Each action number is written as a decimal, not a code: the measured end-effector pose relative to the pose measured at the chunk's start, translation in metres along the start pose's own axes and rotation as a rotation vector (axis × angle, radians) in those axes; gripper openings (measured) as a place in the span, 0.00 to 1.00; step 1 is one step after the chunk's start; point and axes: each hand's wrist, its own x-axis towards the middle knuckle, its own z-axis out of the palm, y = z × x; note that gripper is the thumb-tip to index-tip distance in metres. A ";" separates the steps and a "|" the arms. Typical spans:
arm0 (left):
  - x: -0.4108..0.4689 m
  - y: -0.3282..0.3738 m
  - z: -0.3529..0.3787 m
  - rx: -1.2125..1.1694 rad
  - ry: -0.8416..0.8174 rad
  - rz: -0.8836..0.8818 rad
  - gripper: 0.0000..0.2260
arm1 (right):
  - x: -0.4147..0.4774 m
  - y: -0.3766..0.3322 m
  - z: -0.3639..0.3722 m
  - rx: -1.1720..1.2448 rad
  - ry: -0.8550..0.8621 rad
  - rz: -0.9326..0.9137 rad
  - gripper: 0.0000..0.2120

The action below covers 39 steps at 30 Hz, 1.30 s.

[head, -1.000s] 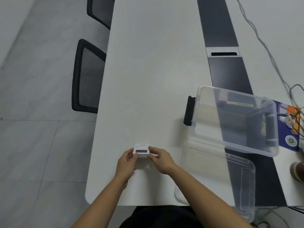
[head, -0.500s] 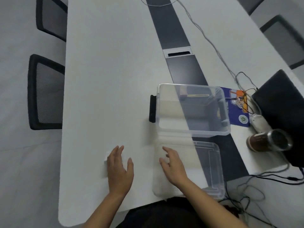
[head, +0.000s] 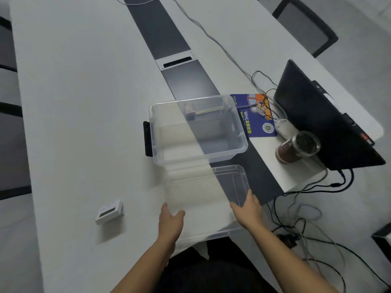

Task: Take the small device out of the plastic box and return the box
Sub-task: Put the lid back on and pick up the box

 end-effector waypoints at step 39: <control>0.077 0.150 -0.045 0.509 0.298 0.552 0.28 | 0.068 -0.142 -0.092 -0.134 0.340 -0.496 0.24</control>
